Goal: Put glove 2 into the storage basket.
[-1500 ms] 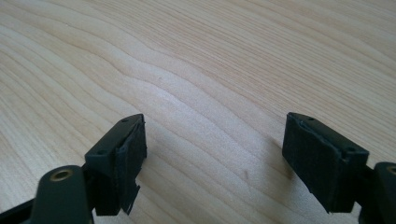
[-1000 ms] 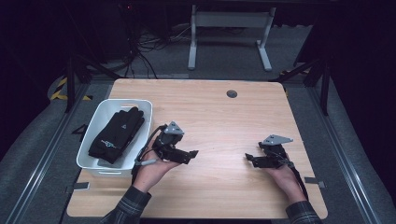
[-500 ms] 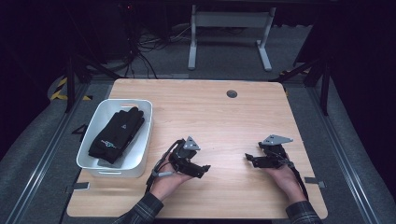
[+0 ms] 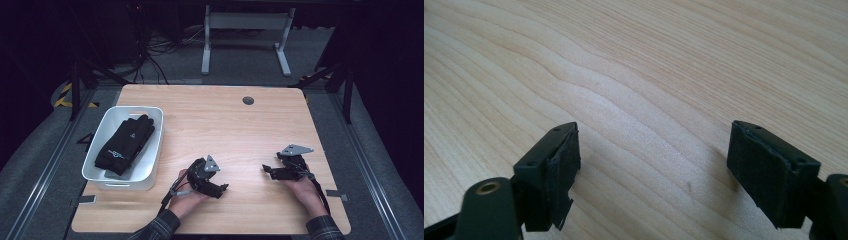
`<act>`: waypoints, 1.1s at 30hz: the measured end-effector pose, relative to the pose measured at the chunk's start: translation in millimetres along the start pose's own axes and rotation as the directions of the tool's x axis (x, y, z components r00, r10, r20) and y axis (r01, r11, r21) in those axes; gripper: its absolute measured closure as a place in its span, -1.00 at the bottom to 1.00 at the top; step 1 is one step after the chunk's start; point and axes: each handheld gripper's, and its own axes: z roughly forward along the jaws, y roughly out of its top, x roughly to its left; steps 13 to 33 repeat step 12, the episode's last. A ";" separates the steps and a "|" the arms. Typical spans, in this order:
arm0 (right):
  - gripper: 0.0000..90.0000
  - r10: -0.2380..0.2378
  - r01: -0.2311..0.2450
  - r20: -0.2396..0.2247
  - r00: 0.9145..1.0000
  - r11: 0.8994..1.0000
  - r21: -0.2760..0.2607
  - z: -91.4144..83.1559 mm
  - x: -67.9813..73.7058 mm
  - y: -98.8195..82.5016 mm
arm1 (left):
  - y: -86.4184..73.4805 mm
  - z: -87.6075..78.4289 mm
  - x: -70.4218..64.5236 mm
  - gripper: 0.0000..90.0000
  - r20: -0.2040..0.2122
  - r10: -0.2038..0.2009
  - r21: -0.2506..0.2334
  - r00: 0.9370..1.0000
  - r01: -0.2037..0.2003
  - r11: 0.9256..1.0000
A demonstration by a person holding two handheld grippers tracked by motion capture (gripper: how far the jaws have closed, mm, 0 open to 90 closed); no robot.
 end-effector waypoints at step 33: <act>-0.51 0.000 0.000 0.001 1.000 1.000 0.000 0.0 0.0 -0.1 | 0.3 0.6 -0.6 -0.80 0.003 0.005 0.004 1.000 -0.005 1.000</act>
